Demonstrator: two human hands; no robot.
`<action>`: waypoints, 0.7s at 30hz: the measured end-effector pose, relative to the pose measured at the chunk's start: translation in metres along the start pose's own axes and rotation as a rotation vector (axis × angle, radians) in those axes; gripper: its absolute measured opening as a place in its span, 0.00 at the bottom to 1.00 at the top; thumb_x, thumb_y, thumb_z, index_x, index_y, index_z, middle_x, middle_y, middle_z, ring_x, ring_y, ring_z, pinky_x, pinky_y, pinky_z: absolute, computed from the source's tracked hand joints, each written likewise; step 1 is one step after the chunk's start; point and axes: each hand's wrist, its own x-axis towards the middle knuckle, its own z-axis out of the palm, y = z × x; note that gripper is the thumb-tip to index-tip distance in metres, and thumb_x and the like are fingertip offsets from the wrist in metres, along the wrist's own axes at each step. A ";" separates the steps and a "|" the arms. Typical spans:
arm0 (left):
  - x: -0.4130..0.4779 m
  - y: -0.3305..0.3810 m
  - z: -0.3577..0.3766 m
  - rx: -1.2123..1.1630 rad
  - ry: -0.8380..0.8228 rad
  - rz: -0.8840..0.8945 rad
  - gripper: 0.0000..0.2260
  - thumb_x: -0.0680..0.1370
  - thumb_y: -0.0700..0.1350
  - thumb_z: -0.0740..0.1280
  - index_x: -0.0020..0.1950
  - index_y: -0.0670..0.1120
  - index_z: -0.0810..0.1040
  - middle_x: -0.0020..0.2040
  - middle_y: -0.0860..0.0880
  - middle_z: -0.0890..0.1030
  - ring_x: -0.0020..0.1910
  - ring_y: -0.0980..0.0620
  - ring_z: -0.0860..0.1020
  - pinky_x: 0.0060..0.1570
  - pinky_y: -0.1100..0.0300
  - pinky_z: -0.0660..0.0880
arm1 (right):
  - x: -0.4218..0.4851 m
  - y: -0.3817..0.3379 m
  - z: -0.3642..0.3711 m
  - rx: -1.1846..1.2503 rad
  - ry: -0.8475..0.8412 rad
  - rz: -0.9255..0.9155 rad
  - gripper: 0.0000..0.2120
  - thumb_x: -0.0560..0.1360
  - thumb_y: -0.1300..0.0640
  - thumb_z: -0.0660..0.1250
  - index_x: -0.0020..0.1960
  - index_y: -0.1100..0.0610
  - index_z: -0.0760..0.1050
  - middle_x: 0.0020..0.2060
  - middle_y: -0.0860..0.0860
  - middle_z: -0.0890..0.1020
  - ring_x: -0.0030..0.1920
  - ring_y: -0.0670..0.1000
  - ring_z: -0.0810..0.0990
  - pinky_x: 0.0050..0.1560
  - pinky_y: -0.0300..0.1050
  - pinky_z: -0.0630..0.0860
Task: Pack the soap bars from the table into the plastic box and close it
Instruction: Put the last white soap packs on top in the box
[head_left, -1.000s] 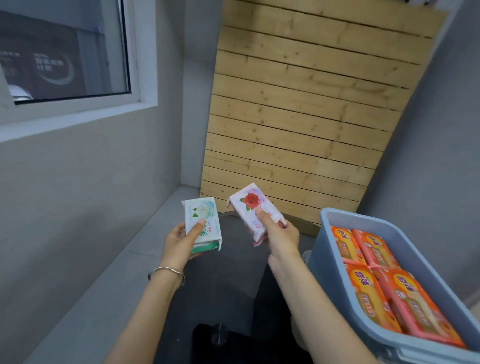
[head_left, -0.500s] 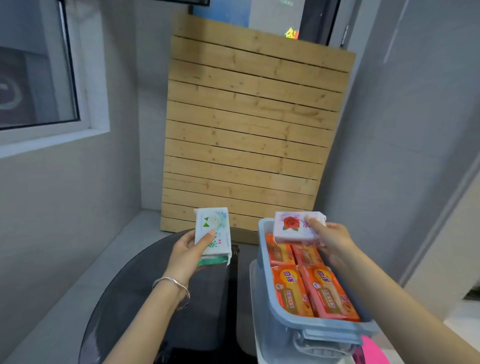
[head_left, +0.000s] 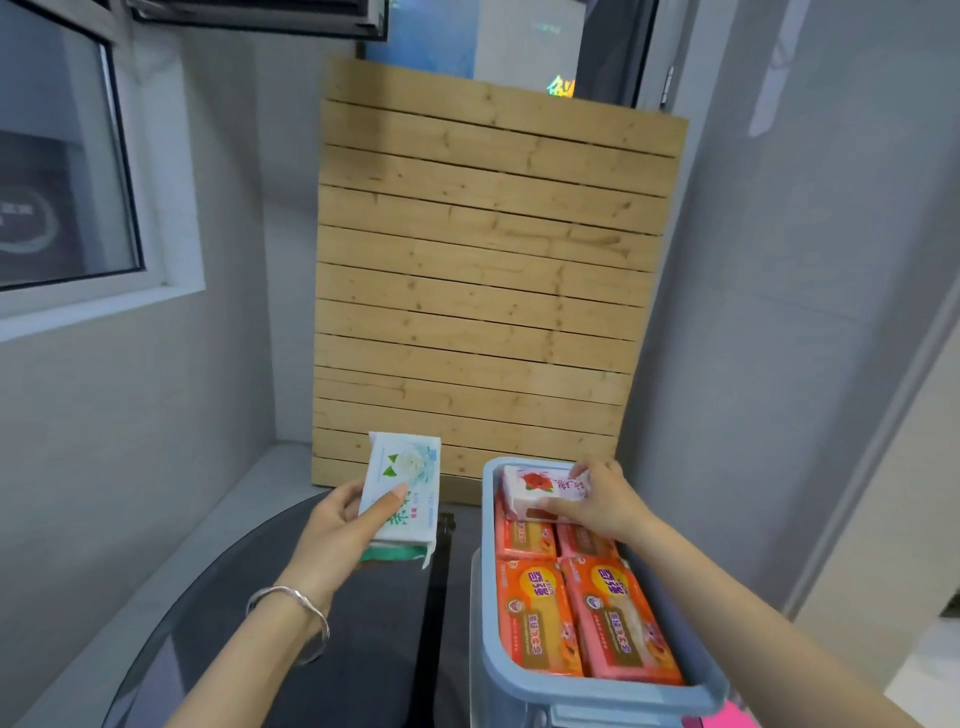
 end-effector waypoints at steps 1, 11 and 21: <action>0.000 0.001 0.003 0.001 -0.009 0.009 0.11 0.73 0.47 0.70 0.54 0.49 0.77 0.48 0.49 0.85 0.45 0.50 0.83 0.41 0.57 0.78 | 0.001 0.002 0.001 -0.016 0.023 -0.050 0.28 0.63 0.37 0.73 0.55 0.49 0.68 0.56 0.49 0.68 0.56 0.49 0.74 0.53 0.45 0.76; 0.009 0.011 0.036 0.102 -0.156 0.039 0.09 0.73 0.47 0.70 0.53 0.53 0.78 0.45 0.52 0.86 0.40 0.55 0.84 0.42 0.59 0.80 | 0.005 0.011 0.003 0.109 0.075 -0.141 0.18 0.66 0.40 0.72 0.48 0.48 0.72 0.54 0.49 0.72 0.57 0.47 0.69 0.52 0.42 0.72; 0.062 0.008 0.121 0.585 -0.595 0.164 0.13 0.76 0.47 0.67 0.60 0.47 0.79 0.53 0.52 0.80 0.47 0.58 0.79 0.39 0.71 0.75 | -0.034 0.037 -0.019 0.409 0.203 -0.209 0.10 0.79 0.47 0.58 0.54 0.47 0.77 0.50 0.45 0.83 0.52 0.40 0.80 0.50 0.33 0.76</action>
